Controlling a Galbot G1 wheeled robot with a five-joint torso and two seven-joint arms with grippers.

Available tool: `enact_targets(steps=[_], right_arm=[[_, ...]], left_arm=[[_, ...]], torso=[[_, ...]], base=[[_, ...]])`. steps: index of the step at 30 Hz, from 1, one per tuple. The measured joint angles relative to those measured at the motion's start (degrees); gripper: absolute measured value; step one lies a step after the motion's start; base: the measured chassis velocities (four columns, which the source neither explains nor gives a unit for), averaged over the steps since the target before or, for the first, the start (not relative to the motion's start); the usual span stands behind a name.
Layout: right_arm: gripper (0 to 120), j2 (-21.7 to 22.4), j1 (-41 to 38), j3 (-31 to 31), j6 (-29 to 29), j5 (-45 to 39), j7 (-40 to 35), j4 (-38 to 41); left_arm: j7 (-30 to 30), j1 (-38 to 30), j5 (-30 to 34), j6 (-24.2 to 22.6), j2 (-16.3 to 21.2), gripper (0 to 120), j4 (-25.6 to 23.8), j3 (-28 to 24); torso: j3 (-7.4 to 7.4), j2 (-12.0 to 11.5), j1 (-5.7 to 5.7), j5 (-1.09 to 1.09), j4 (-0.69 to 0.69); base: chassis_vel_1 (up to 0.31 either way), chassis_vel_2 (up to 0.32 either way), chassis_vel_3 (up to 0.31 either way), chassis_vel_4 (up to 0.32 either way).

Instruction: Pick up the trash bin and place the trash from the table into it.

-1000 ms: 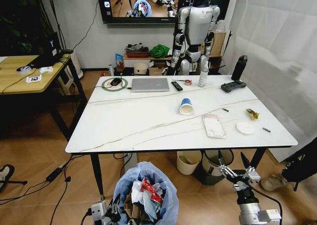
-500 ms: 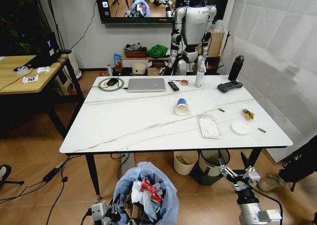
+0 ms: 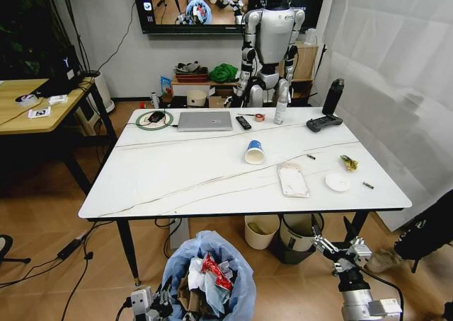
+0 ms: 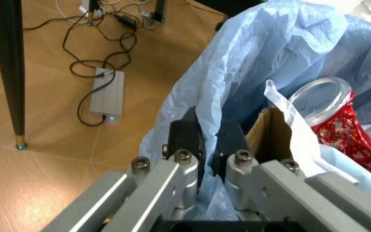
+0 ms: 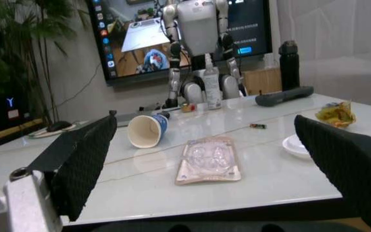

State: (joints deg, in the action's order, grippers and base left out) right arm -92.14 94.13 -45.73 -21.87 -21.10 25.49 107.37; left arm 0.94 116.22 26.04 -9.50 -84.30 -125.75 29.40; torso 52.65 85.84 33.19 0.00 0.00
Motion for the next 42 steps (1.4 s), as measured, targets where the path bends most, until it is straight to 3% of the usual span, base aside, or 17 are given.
enact_targets(steps=[30,36,38,42], right_arm=[[100,0.91,1.24,0.08,-2.09,-2.1,-1.58,0.73],[100,3.78,2.44,3.03,1.05,-0.98,-7.5,3.79],[100,5.42,2.77,4.82,2.51,4.1,-12.39,4.76],[100,6.89,2.77,5.89,4.71,7.05,-15.08,5.53]], left_arm=[[0.24,-0.49,-0.76,-0.45,-0.57,0,0.17,-1.63],[0.27,-0.26,-0.93,-0.43,-0.73,0,0.19,-1.66],[0.26,-0.18,-0.98,-0.38,-0.8,0,0.21,-1.58],[0.26,-0.21,-0.98,-0.34,-1.0,0,0.21,-1.44]], torso=[[0.0,0.0,0.0,0.01,0.0],[0.0,0.0,0.0,0.0,0.0],[0.0,0.0,0.0,0.0,0.0],[0.0,0.0,0.0,0.01,0.0]], base=[[-0.015,-0.012,0.015,0.013],[0.0,0.0,0.0,0.0],[0.0,0.0,0.0,0.0],[0.0,0.0,0.0,0.0]])
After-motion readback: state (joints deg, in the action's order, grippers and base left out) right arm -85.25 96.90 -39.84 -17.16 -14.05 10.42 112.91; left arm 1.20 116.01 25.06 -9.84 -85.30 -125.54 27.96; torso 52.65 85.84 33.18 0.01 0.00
